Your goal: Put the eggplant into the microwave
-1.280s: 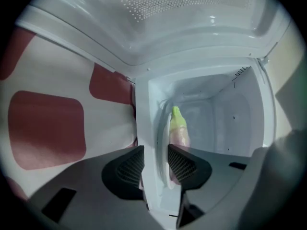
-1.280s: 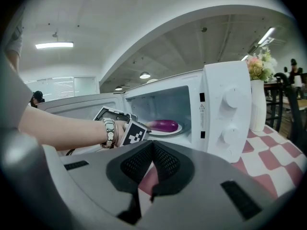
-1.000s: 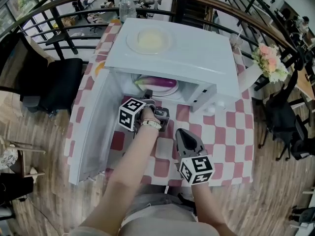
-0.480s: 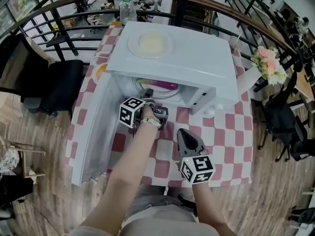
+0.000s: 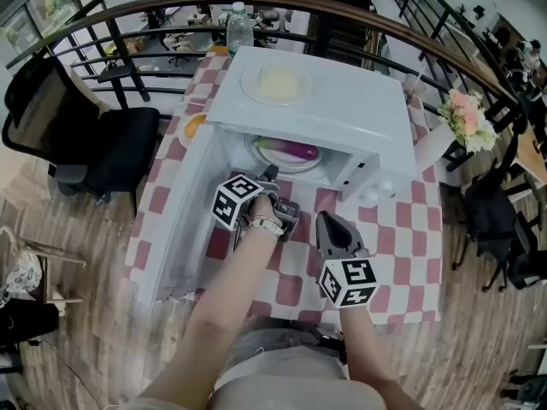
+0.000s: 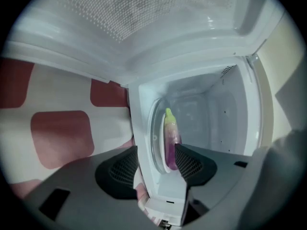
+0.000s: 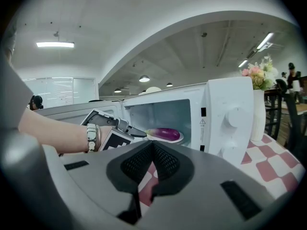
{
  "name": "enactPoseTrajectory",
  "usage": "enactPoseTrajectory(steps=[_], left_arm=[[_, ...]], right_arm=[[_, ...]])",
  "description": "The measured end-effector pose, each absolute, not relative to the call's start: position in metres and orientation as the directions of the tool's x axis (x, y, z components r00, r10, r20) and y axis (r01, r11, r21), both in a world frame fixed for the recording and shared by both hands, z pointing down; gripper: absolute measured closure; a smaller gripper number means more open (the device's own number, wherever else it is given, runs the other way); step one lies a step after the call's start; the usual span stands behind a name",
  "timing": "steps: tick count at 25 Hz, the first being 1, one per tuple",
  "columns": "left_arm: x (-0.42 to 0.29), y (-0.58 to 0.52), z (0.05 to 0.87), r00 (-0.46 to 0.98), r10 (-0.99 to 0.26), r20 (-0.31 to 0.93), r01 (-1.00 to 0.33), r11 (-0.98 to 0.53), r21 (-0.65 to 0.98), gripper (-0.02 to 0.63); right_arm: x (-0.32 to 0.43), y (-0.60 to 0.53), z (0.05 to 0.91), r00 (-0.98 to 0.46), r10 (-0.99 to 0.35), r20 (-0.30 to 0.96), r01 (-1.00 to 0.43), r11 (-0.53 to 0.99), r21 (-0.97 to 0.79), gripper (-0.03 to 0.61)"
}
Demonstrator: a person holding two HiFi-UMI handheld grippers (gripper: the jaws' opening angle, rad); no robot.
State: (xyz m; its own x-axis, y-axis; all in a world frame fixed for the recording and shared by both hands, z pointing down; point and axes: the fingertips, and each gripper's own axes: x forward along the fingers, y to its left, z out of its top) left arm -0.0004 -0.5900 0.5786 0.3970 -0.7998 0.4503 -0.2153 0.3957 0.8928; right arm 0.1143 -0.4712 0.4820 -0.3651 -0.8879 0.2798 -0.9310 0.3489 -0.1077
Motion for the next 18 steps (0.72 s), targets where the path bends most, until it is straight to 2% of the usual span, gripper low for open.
enactPoseTrajectory(steps=[8, 12, 18], left_arm=[[-0.001, -0.569, 0.53, 0.443, -0.843, 0.306, -0.221, 0.228, 0.948, 0.505], [0.001, -0.556, 0.508, 0.461, -0.852, 0.247, -0.254, 0.14, 0.957, 0.609], [0.007, -0.541, 0.469, 0.499, -0.861, 0.102, -0.289, -0.054, 0.956, 0.611]], right_arm=[[0.109, -0.463, 0.461, -0.363, -0.902, 0.236, -0.932, 0.35, -0.096, 0.555], [0.101, -0.458, 0.447, -0.38, -0.899, 0.217, -0.925, 0.371, -0.079, 0.555], [0.097, -0.455, 0.431, -0.392, -0.902, 0.183, -0.92, 0.387, -0.062, 0.555]])
